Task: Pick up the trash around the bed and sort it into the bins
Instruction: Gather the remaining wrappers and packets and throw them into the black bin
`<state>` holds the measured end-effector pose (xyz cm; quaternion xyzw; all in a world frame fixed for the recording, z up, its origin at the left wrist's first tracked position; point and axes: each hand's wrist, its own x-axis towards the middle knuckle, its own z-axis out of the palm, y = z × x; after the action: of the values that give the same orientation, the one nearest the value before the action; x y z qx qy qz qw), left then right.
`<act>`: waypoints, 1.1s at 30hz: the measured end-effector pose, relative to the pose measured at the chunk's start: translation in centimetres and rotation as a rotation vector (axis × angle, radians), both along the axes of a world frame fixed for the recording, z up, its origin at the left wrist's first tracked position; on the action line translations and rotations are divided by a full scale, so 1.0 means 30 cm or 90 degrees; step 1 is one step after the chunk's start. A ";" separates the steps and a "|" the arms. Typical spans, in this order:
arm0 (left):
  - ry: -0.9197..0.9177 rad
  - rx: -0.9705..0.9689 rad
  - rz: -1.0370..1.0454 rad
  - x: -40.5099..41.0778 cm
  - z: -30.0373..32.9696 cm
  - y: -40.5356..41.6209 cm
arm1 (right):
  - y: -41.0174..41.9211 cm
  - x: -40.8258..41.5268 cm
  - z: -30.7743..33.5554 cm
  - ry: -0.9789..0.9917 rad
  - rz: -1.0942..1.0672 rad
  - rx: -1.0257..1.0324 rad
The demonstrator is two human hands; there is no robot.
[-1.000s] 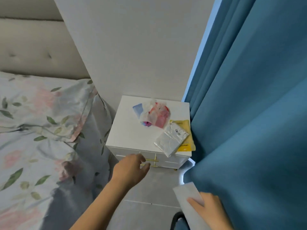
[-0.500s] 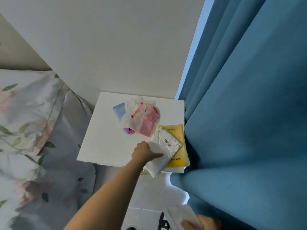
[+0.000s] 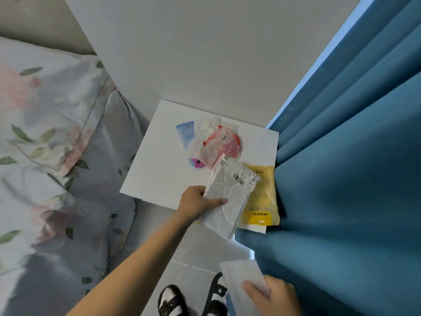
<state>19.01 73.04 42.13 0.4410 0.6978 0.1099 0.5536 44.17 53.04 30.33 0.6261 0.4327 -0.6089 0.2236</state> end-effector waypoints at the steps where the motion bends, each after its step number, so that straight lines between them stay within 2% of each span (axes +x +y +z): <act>1: -0.025 0.004 0.047 -0.062 0.036 -0.023 | 0.130 -0.179 0.370 -0.061 -0.014 0.067; 3: -0.077 0.011 0.146 -0.205 0.104 -0.079 | 0.219 -0.356 0.609 -0.110 -0.059 0.308; 4: -0.099 0.015 0.195 -0.284 0.133 -0.115 | 0.215 -0.406 0.610 -0.104 -0.050 0.376; 5: -0.113 0.020 0.243 -0.365 0.162 -0.158 | 0.217 -0.436 0.638 -0.108 -0.077 0.352; 6: -0.120 0.026 0.290 -0.449 0.188 -0.209 | 0.243 -0.500 0.633 -0.099 -0.049 0.348; 10: -0.115 0.048 0.461 -0.755 0.258 -0.472 | 0.306 -0.788 0.688 0.032 -0.019 0.400; 16: -0.093 0.045 0.736 -1.045 0.249 -0.983 | 0.272 -1.219 0.672 0.160 0.186 0.365; 25: -0.042 0.015 1.168 -1.026 0.214 -1.718 | -0.071 -1.744 0.621 0.290 0.573 0.259; 33: -0.069 0.012 1.461 -0.855 0.116 -2.323 | -0.715 -1.976 0.502 0.328 0.820 0.228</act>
<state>-6.63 3.36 45.62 -0.4557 0.6630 0.5739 0.1532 -15.09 31.59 45.40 0.1101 0.8485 -0.4043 0.3233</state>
